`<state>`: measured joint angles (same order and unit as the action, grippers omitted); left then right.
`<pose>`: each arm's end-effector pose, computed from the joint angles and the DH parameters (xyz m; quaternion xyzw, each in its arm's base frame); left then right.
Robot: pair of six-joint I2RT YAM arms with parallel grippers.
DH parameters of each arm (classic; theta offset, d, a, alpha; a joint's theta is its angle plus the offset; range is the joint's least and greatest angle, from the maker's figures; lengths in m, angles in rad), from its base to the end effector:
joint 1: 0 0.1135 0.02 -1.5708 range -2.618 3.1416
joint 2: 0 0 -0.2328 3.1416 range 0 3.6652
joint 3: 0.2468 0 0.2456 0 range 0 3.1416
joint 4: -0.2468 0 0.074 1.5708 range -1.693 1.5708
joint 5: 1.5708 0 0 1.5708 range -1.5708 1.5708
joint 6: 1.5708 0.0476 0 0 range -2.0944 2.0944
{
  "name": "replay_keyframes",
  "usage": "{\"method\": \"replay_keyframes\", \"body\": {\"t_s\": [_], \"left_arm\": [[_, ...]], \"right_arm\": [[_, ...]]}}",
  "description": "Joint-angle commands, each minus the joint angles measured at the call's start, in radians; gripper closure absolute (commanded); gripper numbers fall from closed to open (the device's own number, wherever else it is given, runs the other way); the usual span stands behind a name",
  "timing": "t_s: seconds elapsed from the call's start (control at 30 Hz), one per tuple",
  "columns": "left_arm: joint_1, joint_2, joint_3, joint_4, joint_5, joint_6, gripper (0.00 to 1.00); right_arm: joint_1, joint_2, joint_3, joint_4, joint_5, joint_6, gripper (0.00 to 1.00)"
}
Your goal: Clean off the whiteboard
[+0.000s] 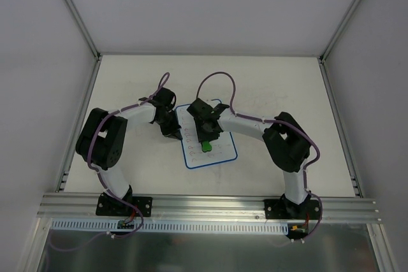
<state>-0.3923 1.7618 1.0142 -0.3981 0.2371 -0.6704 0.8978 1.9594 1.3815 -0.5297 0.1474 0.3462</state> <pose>0.2999 -0.1362 0.1146 -0.1098 0.9647 -0.2058 0.1220 0.2514 0.3042 0.1408 -0.2481 0.9386 0.0751 0.2278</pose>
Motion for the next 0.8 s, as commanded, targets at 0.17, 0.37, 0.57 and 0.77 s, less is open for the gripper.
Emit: {"method": "replay_keyframes", "body": {"t_s": [0.17,0.37,0.57,0.77], "left_arm": [[-0.002,0.057,-0.012,-0.001,-0.074,-0.001,1.00],[0.020,0.050,-0.026,-0.002,-0.073,0.006,1.00],[0.035,0.047,-0.029,-0.001,-0.070,0.014,1.00],[0.035,0.064,-0.019,-0.001,-0.056,0.006,1.00]], "right_arm": [[0.012,0.105,0.065,-0.013,0.018,-0.004,0.99],[-0.091,0.035,-0.103,-0.013,0.056,0.045,1.00],[-0.260,-0.114,-0.280,-0.019,0.080,0.071,1.00],[-0.252,-0.123,-0.299,0.028,0.021,0.054,1.00]]}}
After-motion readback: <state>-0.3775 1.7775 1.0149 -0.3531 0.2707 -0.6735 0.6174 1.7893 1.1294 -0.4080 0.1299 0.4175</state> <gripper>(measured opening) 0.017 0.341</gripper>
